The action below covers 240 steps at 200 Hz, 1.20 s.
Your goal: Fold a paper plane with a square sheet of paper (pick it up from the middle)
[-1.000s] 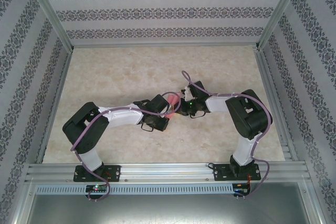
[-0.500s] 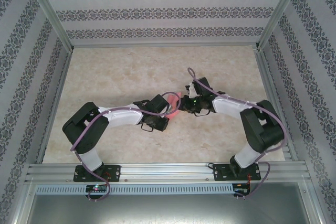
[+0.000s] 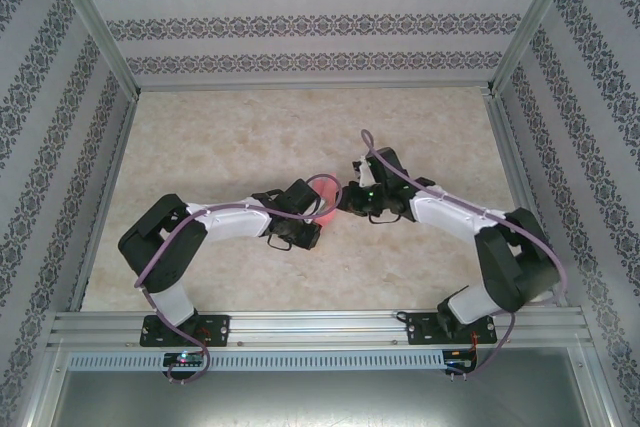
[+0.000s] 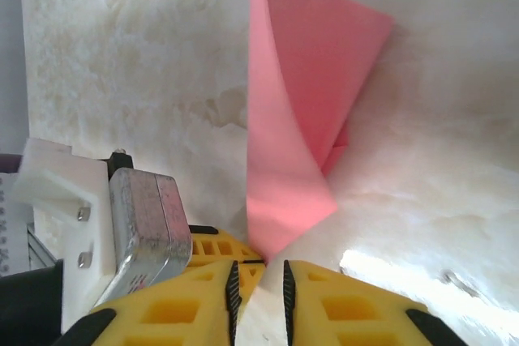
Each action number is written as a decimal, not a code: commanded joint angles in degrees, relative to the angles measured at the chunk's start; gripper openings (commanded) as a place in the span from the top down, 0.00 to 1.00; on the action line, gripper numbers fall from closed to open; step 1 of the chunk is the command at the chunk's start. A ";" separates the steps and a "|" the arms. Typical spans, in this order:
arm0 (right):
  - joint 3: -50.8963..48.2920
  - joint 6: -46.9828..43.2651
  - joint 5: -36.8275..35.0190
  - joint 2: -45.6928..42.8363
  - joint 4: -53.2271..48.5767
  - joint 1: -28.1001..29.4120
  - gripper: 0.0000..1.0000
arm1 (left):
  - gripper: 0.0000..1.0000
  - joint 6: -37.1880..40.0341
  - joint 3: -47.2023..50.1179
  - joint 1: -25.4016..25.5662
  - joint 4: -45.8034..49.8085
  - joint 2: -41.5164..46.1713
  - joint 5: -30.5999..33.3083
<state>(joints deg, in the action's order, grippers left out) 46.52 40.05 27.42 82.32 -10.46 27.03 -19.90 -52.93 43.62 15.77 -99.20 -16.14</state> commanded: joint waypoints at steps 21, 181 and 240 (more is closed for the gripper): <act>-0.78 0.77 2.41 -2.25 0.43 -0.16 0.79 | 0.90 -0.94 4.18 -0.64 4.41 -3.13 -0.67; 3.03 11.82 10.86 23.43 28.03 3.29 0.93 | 0.90 -0.92 6.93 -2.72 2.25 -0.43 -2.70; 5.57 12.93 11.13 28.02 30.09 3.47 0.93 | 0.90 -0.82 8.14 -4.54 1.37 1.15 -5.22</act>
<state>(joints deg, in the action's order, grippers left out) 50.24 52.25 37.93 108.84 16.80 30.17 -22.04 -48.16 40.32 10.66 -96.77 -21.02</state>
